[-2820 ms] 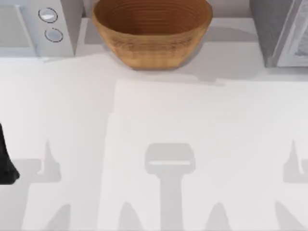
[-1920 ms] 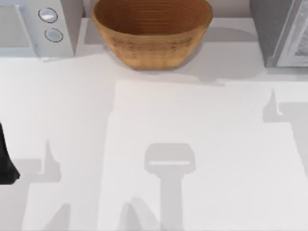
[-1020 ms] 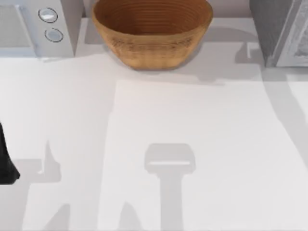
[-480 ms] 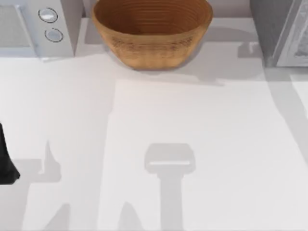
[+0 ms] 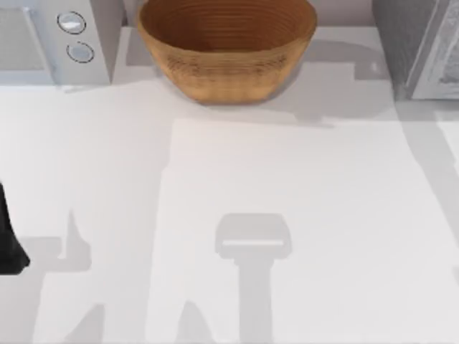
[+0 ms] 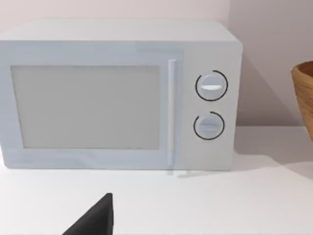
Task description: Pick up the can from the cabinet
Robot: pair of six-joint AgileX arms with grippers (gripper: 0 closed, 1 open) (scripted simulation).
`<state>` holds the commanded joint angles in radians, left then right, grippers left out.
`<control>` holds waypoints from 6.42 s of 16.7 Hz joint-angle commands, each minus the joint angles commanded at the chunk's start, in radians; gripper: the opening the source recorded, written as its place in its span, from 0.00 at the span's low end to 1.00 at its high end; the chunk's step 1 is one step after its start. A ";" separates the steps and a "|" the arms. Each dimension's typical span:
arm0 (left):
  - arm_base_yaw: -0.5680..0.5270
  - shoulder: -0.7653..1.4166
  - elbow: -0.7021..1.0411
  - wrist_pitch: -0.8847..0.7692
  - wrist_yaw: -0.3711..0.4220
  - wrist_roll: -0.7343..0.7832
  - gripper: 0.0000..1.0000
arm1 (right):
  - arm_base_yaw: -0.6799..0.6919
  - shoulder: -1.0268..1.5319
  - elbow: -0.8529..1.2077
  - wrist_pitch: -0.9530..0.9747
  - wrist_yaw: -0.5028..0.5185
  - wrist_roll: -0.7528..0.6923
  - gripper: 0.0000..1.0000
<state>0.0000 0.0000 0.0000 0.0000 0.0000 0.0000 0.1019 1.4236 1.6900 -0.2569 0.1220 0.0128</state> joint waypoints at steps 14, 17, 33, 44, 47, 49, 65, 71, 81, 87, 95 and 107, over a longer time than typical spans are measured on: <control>0.000 0.000 0.000 0.000 0.000 0.000 1.00 | -0.022 0.183 0.164 0.018 -0.019 0.000 0.77; 0.000 0.000 0.000 0.000 0.000 0.000 1.00 | -0.022 0.183 0.164 0.018 -0.019 0.000 0.55; 0.000 0.000 0.000 0.000 0.000 0.000 1.00 | -0.021 0.182 0.164 0.017 -0.019 0.002 0.00; 0.000 0.000 0.000 0.000 0.000 0.000 1.00 | 0.077 -0.200 0.153 -0.352 0.076 0.000 0.00; 0.000 0.000 0.000 0.000 0.000 0.000 1.00 | 0.094 -0.248 0.150 -0.400 0.089 -0.001 0.00; 0.000 0.000 0.000 0.000 0.000 0.000 1.00 | 0.094 -0.248 0.150 -0.400 0.089 -0.001 0.00; 0.000 0.000 0.000 0.000 0.000 0.000 1.00 | -0.002 -0.772 -0.721 -0.108 -0.003 -0.006 0.00; 0.000 0.000 0.000 0.000 0.000 0.000 1.00 | -0.057 -1.134 -1.253 0.099 -0.066 -0.009 0.00; 0.000 0.000 0.000 0.000 0.000 0.000 1.00 | -0.102 -1.424 -1.690 0.257 -0.122 -0.013 0.00; 0.000 0.000 0.000 0.000 0.000 0.000 1.00 | -0.104 -1.408 -1.690 0.261 -0.130 -0.012 0.00; 0.000 0.000 0.000 0.000 0.000 0.000 1.00 | -0.302 -0.966 -1.581 0.561 -0.479 -0.050 0.00; 0.000 0.000 0.000 0.000 0.000 0.000 1.00 | -0.788 0.267 -1.234 1.390 -1.376 -0.153 0.00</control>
<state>0.0000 0.0000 0.0000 0.0000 0.0000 0.0000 -0.6860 1.6902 0.4556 1.1328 -1.2540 -0.1403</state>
